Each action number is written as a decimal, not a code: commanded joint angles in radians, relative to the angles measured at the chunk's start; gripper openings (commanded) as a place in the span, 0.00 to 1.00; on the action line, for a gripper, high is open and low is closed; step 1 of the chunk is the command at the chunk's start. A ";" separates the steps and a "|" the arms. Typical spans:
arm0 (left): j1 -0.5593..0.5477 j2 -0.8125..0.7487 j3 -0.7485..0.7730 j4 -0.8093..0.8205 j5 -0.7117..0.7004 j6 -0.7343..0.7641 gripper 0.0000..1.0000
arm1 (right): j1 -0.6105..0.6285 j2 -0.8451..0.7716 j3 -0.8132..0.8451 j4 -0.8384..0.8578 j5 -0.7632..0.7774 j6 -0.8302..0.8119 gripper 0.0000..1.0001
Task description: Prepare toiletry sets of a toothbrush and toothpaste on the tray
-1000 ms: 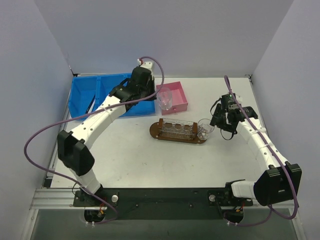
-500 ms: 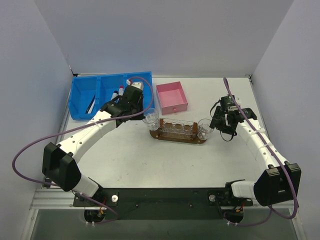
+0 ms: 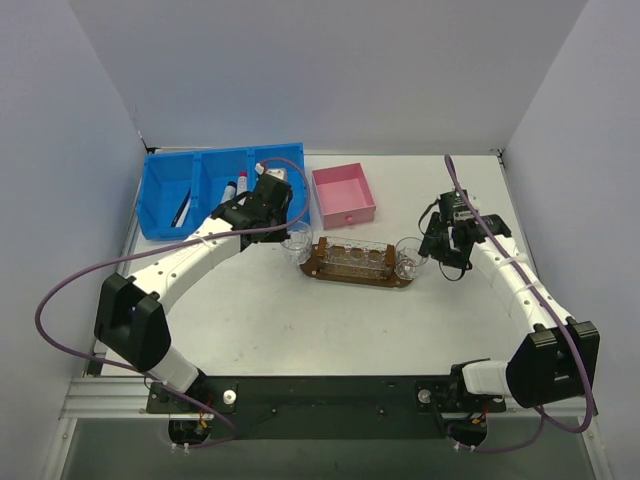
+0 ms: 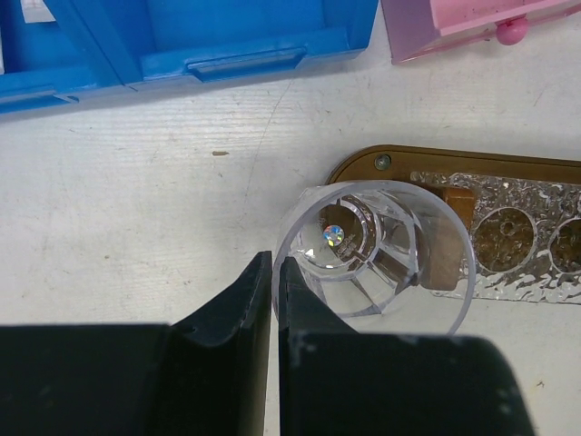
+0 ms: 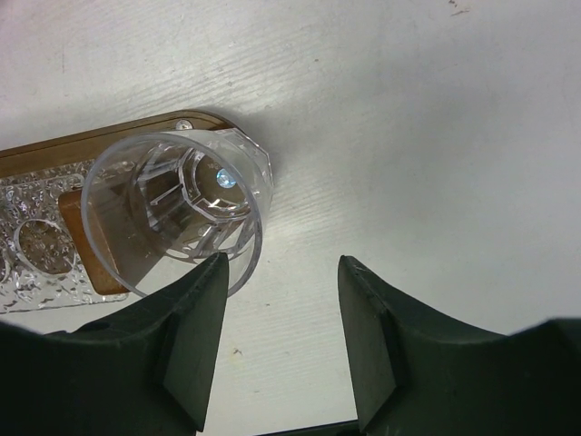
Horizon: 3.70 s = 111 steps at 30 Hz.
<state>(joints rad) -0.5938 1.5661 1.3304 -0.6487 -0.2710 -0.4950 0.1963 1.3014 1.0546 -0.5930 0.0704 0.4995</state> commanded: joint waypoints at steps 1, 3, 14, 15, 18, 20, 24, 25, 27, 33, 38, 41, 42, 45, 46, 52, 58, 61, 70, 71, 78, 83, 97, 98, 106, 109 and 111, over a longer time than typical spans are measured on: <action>-0.001 -0.011 0.012 0.073 0.010 -0.014 0.00 | 0.000 0.016 0.027 -0.010 0.002 0.002 0.46; -0.006 -0.003 0.006 0.084 0.027 -0.016 0.00 | 0.002 0.018 0.025 -0.008 -0.003 0.001 0.46; -0.012 0.045 -0.010 0.106 0.056 -0.010 0.00 | 0.000 0.015 -0.004 0.002 -0.011 0.010 0.43; -0.012 0.046 -0.011 0.107 0.058 -0.008 0.00 | 0.002 0.016 -0.007 0.005 -0.009 0.010 0.43; -0.012 0.051 -0.016 0.110 0.067 -0.008 0.00 | 0.000 0.025 -0.010 0.009 -0.007 0.008 0.42; -0.012 0.052 -0.019 0.112 0.069 -0.010 0.00 | 0.003 0.033 -0.011 0.013 -0.004 0.008 0.40; -0.012 0.052 -0.028 0.121 0.075 -0.010 0.00 | 0.002 0.044 -0.016 0.018 -0.006 0.004 0.39; -0.014 0.054 -0.027 0.124 0.078 -0.010 0.00 | 0.002 0.047 -0.016 0.018 -0.006 0.002 0.39; -0.014 0.055 -0.028 0.124 0.081 -0.010 0.00 | 0.003 0.053 -0.018 0.021 -0.009 0.002 0.38; -0.020 0.064 -0.031 0.132 0.085 -0.011 0.00 | 0.002 0.061 -0.024 0.025 -0.012 -0.001 0.37; -0.024 0.071 -0.025 0.129 0.087 -0.011 0.00 | 0.002 0.064 -0.022 0.025 -0.017 -0.003 0.36; -0.027 0.074 -0.026 0.130 0.090 -0.010 0.00 | 0.003 0.067 -0.024 0.024 -0.018 -0.001 0.35; -0.027 0.075 -0.027 0.132 0.092 -0.010 0.00 | 0.002 0.067 -0.024 0.025 -0.018 -0.001 0.35; -0.031 0.080 -0.020 0.129 0.090 -0.011 0.00 | 0.003 0.071 -0.024 0.027 -0.021 -0.004 0.34; -0.031 0.080 -0.020 0.127 0.087 -0.010 0.00 | 0.002 0.072 -0.024 0.025 -0.021 -0.004 0.34; -0.031 0.081 -0.013 0.116 0.069 -0.014 0.00 | 0.003 0.082 -0.024 0.025 -0.026 -0.006 0.33; -0.031 0.092 -0.008 0.106 0.049 -0.019 0.00 | 0.002 0.085 -0.022 0.027 -0.032 -0.007 0.32; -0.031 0.097 -0.007 0.107 0.038 -0.020 0.00 | 0.003 0.085 -0.022 0.027 -0.032 -0.007 0.32; -0.031 0.106 0.000 0.113 0.009 -0.020 0.00 | 0.003 0.088 -0.021 0.027 -0.034 -0.010 0.31; -0.031 0.110 0.001 0.107 0.004 -0.019 0.00 | 0.003 0.088 -0.019 0.025 -0.034 -0.010 0.31; -0.031 0.118 0.006 0.106 -0.011 -0.019 0.00 | 0.005 0.090 -0.018 0.025 -0.035 -0.010 0.31; -0.032 0.120 0.009 0.115 -0.001 -0.010 0.00 | 0.003 0.090 -0.018 0.025 -0.037 -0.010 0.31; -0.040 0.127 0.023 0.104 0.013 -0.004 0.00 | 0.003 0.090 -0.019 0.025 -0.035 -0.009 0.33; -0.040 0.127 0.024 0.101 0.013 -0.004 0.00 | 0.003 0.088 -0.021 0.025 -0.035 -0.009 0.33; -0.040 0.124 0.027 0.089 0.007 -0.002 0.07 | 0.005 0.087 -0.019 0.027 -0.037 -0.010 0.40; -0.041 0.123 0.030 0.087 0.003 -0.002 0.15 | 0.003 0.085 -0.021 0.027 -0.035 -0.010 0.41; -0.041 0.121 0.032 0.087 0.001 -0.001 0.20 | 0.005 0.084 -0.021 0.027 -0.037 -0.009 0.43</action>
<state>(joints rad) -0.6270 1.6836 1.3155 -0.5610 -0.2600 -0.5060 0.1970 1.3861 1.0348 -0.5564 0.0357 0.4950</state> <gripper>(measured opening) 0.173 0.414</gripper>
